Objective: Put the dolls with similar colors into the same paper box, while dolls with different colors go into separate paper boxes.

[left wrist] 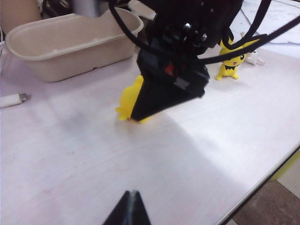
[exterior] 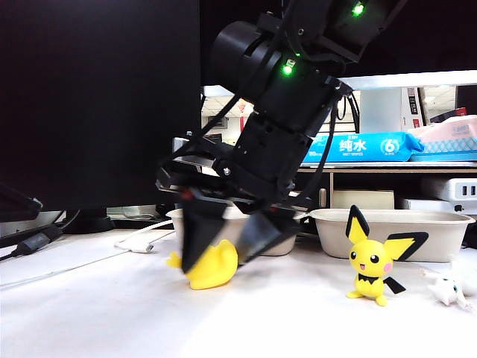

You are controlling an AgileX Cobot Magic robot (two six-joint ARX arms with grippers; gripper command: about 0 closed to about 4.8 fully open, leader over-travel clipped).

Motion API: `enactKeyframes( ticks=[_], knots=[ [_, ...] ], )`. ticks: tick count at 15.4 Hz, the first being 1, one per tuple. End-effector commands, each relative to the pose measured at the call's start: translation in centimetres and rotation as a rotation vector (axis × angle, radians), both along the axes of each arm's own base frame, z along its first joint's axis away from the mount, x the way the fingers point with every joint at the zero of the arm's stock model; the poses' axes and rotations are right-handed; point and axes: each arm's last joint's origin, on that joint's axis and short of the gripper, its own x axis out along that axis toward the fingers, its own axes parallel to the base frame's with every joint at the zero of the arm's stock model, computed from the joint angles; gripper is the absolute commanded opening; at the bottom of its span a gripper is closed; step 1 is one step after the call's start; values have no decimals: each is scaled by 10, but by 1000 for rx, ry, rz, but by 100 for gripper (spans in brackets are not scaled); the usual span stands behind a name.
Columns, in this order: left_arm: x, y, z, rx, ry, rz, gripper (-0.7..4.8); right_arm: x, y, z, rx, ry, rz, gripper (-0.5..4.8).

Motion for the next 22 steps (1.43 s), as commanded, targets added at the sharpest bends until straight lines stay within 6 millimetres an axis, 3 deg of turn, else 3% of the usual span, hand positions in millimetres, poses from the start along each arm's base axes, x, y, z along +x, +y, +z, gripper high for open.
enactKeyframes(
  ticks=[1, 6, 10, 13, 15, 19, 22],
  knots=[
    [0, 0, 1, -4, -4, 1, -5, 1, 2, 2, 14, -16, -3, 251],
    [0, 0, 1, -5, -5, 1, -5, 8, 3, 12, 52, -13, -34, 251],
    [1, 3, 3, -23, -22, 21, -5, 24, 18, 52, 133, -106, -33, 251],
    [11, 21, 10, -69, -91, 217, -5, 44, 16, 74, 202, -232, -75, 251],
    [13, 30, 14, -92, -137, 307, -5, 60, 6, 74, 219, -267, -124, 251],
    [12, 38, 20, -128, -207, 377, -5, 94, -10, 50, 228, -299, -206, 252],
    [11, 38, 21, -132, -213, 371, -5, 100, -10, 49, 222, -294, -219, 335]
  ],
)
